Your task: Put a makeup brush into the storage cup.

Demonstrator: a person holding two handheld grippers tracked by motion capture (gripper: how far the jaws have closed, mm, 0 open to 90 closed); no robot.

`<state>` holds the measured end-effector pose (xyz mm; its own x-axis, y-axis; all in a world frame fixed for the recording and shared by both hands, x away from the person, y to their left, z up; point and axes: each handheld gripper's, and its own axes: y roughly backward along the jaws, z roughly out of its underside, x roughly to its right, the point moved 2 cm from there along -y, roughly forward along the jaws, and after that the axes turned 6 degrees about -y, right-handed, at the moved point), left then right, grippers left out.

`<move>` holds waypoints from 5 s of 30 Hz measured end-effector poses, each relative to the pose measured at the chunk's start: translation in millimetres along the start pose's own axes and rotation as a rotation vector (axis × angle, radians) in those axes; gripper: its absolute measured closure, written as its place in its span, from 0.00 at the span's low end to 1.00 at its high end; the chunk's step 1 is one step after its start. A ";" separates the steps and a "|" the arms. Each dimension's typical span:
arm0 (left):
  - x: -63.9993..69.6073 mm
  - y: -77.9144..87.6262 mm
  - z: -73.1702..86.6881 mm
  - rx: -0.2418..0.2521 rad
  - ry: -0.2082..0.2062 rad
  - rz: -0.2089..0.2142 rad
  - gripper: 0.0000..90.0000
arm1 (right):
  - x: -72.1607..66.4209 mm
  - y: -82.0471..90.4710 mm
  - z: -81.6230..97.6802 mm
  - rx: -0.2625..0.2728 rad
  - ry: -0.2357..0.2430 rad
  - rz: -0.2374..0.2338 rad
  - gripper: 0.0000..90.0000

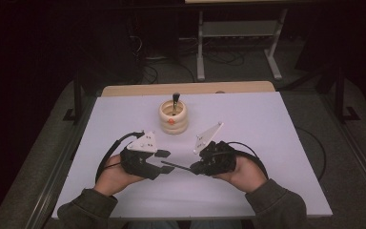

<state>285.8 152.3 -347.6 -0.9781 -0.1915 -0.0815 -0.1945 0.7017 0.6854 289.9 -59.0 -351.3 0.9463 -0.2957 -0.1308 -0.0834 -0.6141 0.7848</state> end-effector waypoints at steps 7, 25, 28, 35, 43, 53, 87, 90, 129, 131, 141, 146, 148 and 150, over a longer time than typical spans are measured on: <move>4.5 -8.3 1.2 -0.057 -0.023 0.077 0.66 | -5.4 -4.1 -3.2 -0.010 0.034 -0.039 0.95; 10.6 -13.5 4.0 -0.119 -0.082 0.200 0.92 | -11.7 -7.3 -3.4 -0.029 0.091 -0.082 0.95; 13.6 -13.7 5.0 -0.124 -0.099 0.222 0.94 | -12.1 -8.4 -2.7 -0.031 0.109 -0.085 0.93; 12.2 -9.1 9.2 -0.102 -0.098 0.210 0.95 | -1.2 -4.7 2.2 -0.008 0.085 -0.117 0.79; 12.5 -7.2 11.6 -0.088 -0.100 0.219 0.95 | -1.5 -10.2 5.5 -0.032 0.106 -0.150 0.91; 13.0 -10.0 7.5 -0.133 -0.101 0.200 0.80 | -7.2 -15.8 3.5 -0.134 0.163 -0.129 0.94; 6.8 9.9 29.7 0.045 -0.009 0.064 0.95 | 24.4 19.6 28.8 0.317 -0.182 -0.135 0.47; 4.8 12.9 29.8 0.071 0.010 0.046 0.95 | 25.7 15.6 29.2 0.333 -0.195 -0.135 0.46; 7.0 -4.6 24.8 0.046 0.012 0.078 0.95 | 10.8 -4.0 -12.4 0.338 -0.133 -0.245 0.88; 5.6 -3.0 25.8 0.058 0.018 0.069 0.95 | 13.0 -4.1 -11.4 0.369 -0.150 -0.228 0.82; 3.5 -0.9 27.3 0.097 0.051 0.038 0.96 | 12.8 -4.2 -9.8 0.438 -0.178 -0.216 0.90; 3.3 -1.4 27.6 0.092 0.047 0.024 0.94 | 12.8 -3.8 -10.7 0.438 -0.175 -0.224 0.94; 4.3 -1.9 28.4 0.088 0.053 0.004 0.89 | 12.9 -3.3 -11.2 0.421 -0.172 -0.212 0.94; 4.6 -2.9 30.1 0.069 0.053 -0.011 0.85 | 13.7 -3.0 -11.4 0.404 -0.165 -0.195 0.94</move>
<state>279.6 170.0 -371.7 -0.9708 -0.2346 -0.0492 -0.2120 0.7446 0.6329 306.7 -52.9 -348.5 0.8967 -0.2392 -0.3724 -0.0551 -0.8951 0.4424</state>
